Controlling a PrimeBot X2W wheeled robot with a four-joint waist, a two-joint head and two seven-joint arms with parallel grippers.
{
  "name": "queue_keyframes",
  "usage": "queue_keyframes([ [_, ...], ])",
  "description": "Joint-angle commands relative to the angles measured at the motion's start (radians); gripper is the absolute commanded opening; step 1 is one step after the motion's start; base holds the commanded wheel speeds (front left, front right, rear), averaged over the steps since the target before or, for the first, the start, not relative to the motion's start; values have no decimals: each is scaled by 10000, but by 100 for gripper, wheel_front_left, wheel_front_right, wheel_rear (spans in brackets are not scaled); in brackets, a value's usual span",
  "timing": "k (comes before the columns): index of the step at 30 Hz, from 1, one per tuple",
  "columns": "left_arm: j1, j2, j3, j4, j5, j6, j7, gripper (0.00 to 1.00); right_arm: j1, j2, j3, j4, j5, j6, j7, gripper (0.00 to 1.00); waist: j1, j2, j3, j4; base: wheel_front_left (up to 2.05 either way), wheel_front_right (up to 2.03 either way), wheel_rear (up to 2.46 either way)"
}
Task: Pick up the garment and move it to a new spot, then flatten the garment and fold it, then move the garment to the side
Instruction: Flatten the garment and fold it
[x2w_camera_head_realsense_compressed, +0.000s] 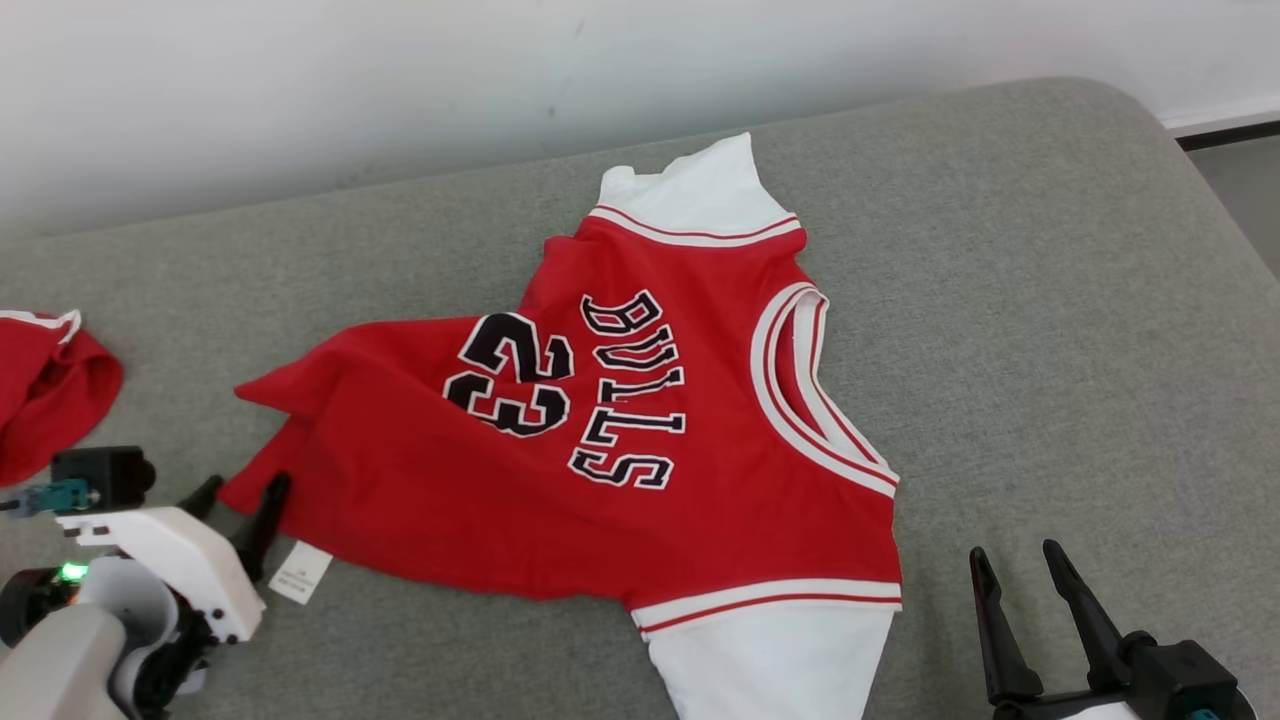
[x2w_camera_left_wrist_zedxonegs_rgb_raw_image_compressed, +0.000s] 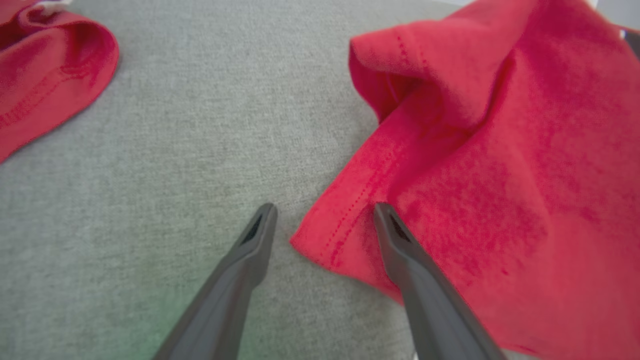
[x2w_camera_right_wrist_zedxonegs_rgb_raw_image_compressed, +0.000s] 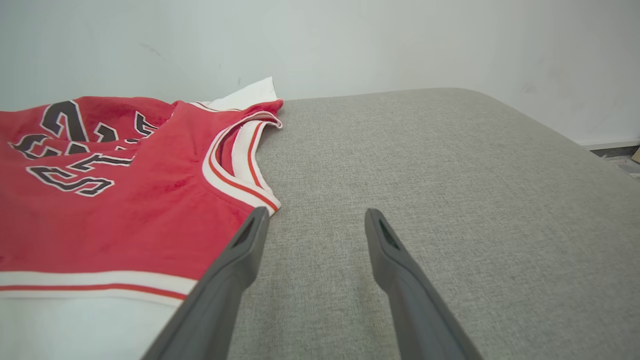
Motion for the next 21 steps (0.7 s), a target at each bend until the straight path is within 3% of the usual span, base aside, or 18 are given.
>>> queue_keyframes([
  [1, 223, -139, -143, 92, -164, -35, 134, 100, -49, -26, -15, 22, 35, -25, 7, 100, 0, 0, -9, 22, 0, 0, 0],
  [2, 233, -212, -221, 79, -173, -104, 132, 100, -52, -24, -4, 30, 6, -25, 7, 100, 0, 0, -18, 44, 0, 0, 0],
  [3, 241, -318, -316, 63, -222, -181, 174, 88, -53, -24, -7, 36, -14, -25, 7, 100, 0, 0, -29, 71, 0, 0, 0],
  [4, 225, -437, -381, 39, -266, -247, 163, 20, -46, -24, -21, 44, -26, -25, 7, 100, 0, 0, -48, 106, 0, 0, 0],
  [5, 209, -578, -447, -29, -276, -308, 90, 0, -24, -24, -37, 50, -42, -25, 7, 100, 0, 0, -81, 145, 0, 0, 0],
  [10, 231, -726, -454, -167, -402, -335, -435, 0, 119, -26, -81, 107, -164, -25, 7, 100, 0, 0, -342, 386, 0, 0, 0],
  [21, 2772, -884, -81, -1782, -805, 649, -1802, 0, 555, -26, -169, 310, -435, -25, 7, 100, 0, 0, -1204, 1282, 0, 0, 0],
])
